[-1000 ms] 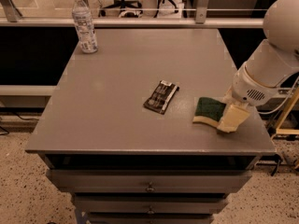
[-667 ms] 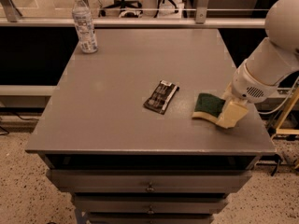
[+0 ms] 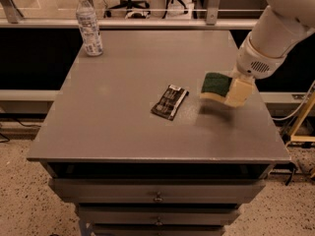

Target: Move sponge near blue plastic bottle

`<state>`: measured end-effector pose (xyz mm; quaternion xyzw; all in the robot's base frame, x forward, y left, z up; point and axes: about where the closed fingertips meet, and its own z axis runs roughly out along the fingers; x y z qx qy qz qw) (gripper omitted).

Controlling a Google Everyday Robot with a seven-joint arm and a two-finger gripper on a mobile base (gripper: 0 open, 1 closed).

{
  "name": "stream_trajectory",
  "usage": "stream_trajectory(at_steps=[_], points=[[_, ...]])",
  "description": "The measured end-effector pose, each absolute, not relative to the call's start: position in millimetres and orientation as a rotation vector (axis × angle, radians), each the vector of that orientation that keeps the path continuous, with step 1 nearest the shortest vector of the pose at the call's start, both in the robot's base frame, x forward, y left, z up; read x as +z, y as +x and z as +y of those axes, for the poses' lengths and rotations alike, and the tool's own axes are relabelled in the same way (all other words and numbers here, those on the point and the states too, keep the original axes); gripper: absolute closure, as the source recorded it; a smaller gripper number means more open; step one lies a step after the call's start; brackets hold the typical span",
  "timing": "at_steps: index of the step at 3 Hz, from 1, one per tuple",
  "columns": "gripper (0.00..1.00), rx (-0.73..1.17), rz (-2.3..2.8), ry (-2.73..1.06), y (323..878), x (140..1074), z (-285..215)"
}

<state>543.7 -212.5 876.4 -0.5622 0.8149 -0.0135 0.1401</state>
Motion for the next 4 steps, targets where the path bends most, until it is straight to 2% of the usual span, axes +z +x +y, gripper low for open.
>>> stream_trajectory(at_steps=[1, 4], points=[[1.00, -0.059, 2.350, -1.631, 561.8, 880.7, -205.9], [1.00, -0.016, 2.075, -1.594, 650.8, 894.9, -143.2]])
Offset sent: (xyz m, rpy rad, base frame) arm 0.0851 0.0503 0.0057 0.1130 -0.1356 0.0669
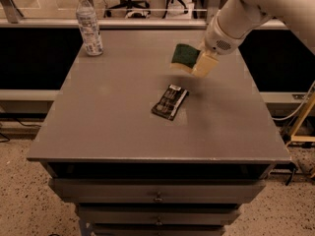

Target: Move sponge near blue plastic bottle

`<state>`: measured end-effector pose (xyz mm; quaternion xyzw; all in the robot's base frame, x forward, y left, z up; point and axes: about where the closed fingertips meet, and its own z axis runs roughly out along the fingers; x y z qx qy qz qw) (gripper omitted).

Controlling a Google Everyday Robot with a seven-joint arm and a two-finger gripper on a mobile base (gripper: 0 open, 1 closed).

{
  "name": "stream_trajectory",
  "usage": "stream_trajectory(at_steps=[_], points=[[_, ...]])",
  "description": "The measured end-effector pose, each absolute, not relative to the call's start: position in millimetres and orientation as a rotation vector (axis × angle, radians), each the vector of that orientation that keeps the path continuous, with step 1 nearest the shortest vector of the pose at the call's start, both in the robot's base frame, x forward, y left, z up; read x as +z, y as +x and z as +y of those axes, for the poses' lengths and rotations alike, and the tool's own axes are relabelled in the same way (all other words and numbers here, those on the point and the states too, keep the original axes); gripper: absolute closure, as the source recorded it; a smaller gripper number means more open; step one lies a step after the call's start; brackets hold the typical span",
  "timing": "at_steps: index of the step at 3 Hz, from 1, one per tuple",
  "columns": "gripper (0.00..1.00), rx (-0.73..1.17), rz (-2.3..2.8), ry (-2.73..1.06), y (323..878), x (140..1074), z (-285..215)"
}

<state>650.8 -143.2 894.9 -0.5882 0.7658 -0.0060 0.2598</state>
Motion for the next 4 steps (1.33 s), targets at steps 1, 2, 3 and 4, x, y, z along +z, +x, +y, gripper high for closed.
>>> stream_trajectory(at_steps=[1, 2, 3, 4], points=[[1.00, 0.009, 1.988, -1.583, 682.3, 903.9, -117.5], [1.00, 0.013, 1.924, -1.562, 715.9, 912.1, -94.0], [1.00, -0.002, 1.889, -1.542, 744.6, 917.6, -72.7], [1.00, -0.008, 1.885, -1.539, 747.7, 915.2, -68.7]])
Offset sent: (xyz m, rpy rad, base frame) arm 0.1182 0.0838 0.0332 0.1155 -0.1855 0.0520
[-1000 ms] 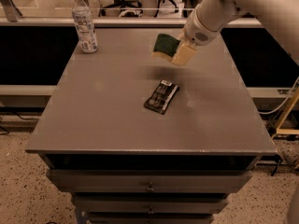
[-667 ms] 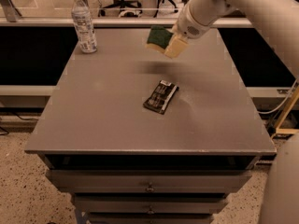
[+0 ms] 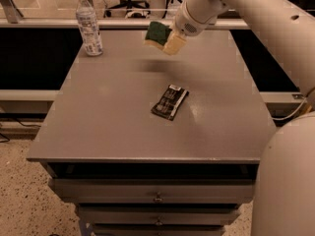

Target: Move sponge near blue plastic bottle

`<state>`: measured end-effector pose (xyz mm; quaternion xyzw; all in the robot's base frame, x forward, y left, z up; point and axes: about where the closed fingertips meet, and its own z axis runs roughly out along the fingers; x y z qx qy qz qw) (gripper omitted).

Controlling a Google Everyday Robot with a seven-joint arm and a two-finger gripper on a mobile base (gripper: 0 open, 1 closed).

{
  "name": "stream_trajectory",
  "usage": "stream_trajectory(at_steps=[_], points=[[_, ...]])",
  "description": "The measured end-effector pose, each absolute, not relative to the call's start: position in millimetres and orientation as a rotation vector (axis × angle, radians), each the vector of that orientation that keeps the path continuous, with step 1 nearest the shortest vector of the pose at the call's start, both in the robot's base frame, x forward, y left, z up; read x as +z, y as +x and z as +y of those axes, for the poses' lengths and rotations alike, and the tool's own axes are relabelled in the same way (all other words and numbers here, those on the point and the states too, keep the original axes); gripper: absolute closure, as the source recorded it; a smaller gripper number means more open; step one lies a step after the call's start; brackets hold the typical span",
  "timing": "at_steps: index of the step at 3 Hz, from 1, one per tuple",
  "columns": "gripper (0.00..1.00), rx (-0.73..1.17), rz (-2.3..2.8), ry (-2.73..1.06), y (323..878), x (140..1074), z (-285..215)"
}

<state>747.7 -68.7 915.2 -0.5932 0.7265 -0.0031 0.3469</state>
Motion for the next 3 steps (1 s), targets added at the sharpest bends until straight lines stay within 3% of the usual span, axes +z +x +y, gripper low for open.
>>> stream_trajectory(at_steps=[3], points=[[1.00, 0.138, 1.602, -1.515, 831.2, 945.6, 40.4]])
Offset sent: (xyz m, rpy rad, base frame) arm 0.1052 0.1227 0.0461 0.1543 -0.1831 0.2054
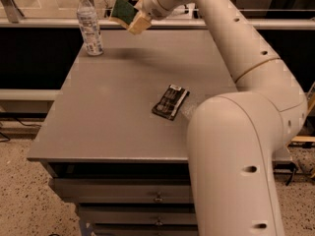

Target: Move sponge near blue plastic bottle

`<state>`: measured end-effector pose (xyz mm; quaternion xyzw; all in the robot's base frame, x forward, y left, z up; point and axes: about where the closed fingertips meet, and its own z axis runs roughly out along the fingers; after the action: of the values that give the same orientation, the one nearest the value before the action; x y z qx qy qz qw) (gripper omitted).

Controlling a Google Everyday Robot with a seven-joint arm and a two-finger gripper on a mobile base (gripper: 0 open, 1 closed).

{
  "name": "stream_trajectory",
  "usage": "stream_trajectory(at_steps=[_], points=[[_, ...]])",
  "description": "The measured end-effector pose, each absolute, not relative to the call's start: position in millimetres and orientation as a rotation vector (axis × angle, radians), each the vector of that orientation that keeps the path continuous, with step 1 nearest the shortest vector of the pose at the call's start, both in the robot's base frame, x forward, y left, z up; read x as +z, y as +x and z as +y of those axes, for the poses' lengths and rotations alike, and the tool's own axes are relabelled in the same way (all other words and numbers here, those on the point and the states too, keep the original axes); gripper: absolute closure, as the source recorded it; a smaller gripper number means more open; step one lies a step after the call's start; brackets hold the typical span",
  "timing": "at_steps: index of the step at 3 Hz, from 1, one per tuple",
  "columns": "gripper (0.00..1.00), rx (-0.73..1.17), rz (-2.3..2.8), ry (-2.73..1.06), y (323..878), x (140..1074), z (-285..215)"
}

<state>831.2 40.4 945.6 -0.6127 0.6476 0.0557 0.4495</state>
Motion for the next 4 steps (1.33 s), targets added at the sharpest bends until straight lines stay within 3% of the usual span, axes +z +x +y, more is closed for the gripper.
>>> stream_trajectory(at_steps=[4], points=[[1.00, 0.227, 1.600, -1.710, 808.0, 915.8, 74.5]])
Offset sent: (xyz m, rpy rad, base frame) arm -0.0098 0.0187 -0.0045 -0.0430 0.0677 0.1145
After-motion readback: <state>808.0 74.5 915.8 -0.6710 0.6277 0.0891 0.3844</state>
